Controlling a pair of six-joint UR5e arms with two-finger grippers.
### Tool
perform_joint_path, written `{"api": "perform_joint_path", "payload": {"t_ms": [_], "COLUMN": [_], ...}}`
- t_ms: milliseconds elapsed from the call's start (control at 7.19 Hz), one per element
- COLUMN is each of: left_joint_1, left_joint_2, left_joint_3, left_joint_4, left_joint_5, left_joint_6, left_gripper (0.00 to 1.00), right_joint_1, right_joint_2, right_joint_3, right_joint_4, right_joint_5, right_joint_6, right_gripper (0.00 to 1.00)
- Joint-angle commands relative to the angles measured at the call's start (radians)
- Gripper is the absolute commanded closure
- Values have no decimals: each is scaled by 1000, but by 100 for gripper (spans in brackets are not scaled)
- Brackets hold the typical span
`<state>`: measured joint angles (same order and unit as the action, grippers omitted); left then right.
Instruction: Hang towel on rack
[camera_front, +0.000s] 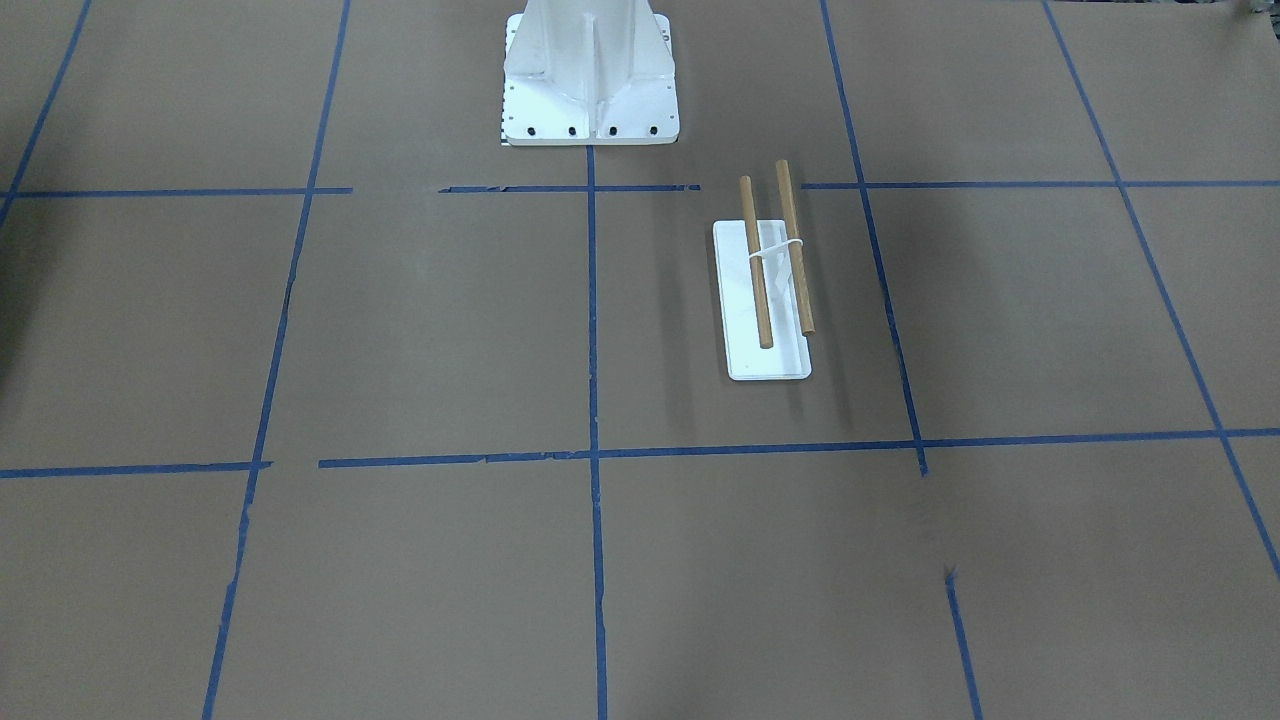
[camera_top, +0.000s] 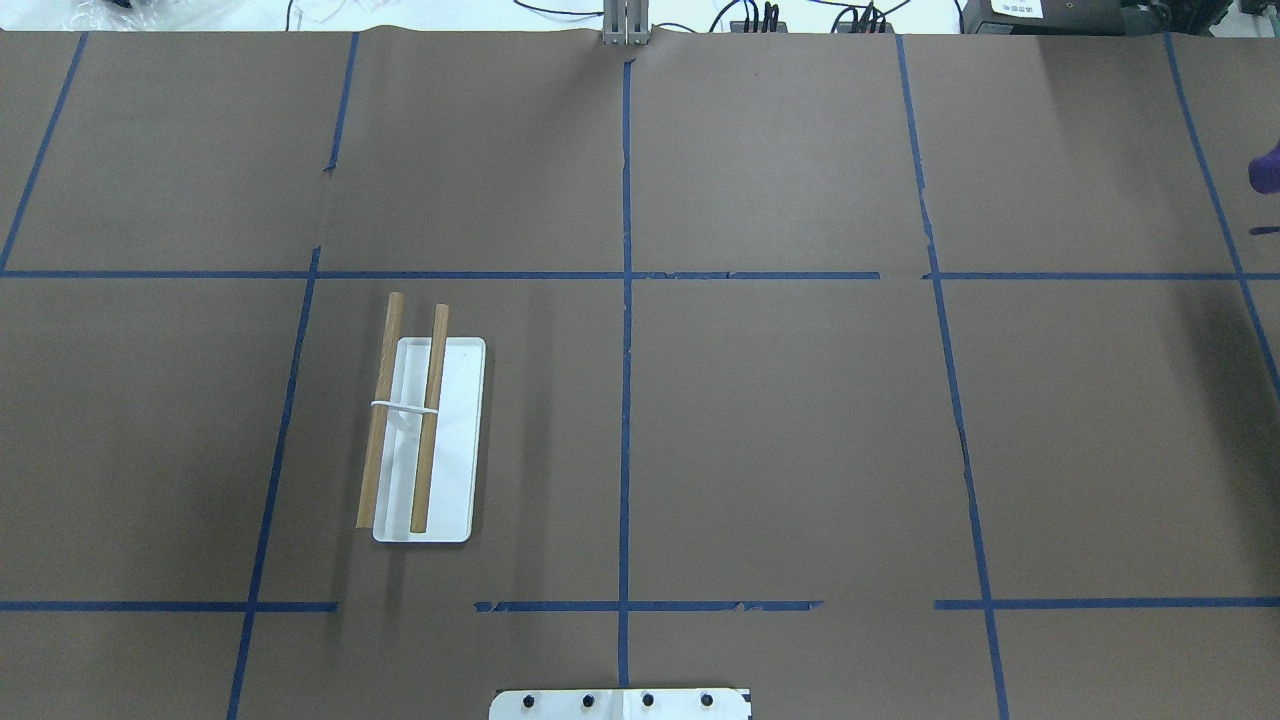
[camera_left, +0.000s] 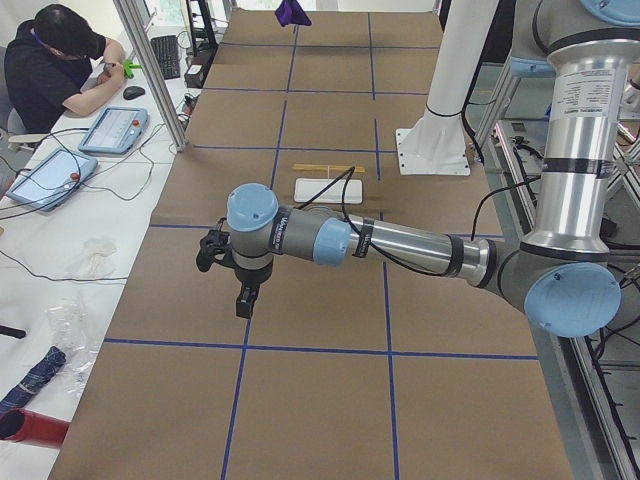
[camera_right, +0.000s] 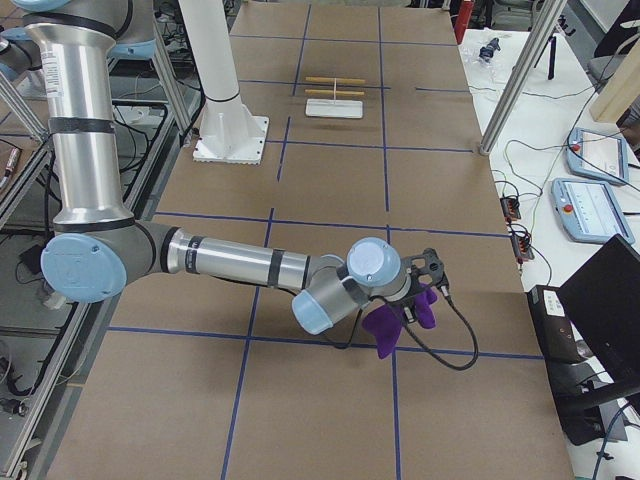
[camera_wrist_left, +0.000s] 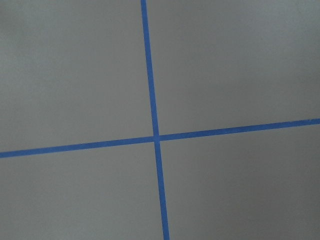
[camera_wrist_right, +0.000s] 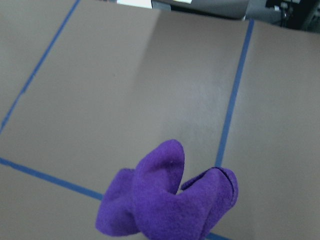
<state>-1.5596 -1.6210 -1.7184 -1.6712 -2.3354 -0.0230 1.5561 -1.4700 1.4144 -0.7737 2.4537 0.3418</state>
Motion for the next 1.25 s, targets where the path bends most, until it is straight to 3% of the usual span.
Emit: {"api": "perform_joint_path", "payload": {"t_ms": [0, 417, 696, 835, 974, 1113], "left_joint_1": [18, 232, 310, 381, 471, 543], "left_joint_2": [-51, -236, -316, -325, -341, -388], "left_joint_3": [17, 19, -3, -3, 5, 3], "left_joint_4": [-205, -275, -336, -480, -625, -694], "left_joint_5": [22, 60, 47, 47, 48, 48], "left_joint_6": [-82, -668, -1033, -1265, -1498, -1679], "left_gripper": [0, 0, 0, 0, 0, 0], "right_joint_1": [-138, -474, -722, -811, -873, -922], "right_joint_2": [145, 287, 300, 304, 333, 345], "right_joint_3": [27, 160, 321, 387, 424, 452], "right_joint_4": [7, 5, 5, 5, 5, 5], "right_joint_5": [-98, -425, -653, -765, -833, -867], "right_joint_6": [310, 784, 1004, 1093, 1100, 1099], "right_gripper": [100, 100, 100, 100, 100, 100]}}
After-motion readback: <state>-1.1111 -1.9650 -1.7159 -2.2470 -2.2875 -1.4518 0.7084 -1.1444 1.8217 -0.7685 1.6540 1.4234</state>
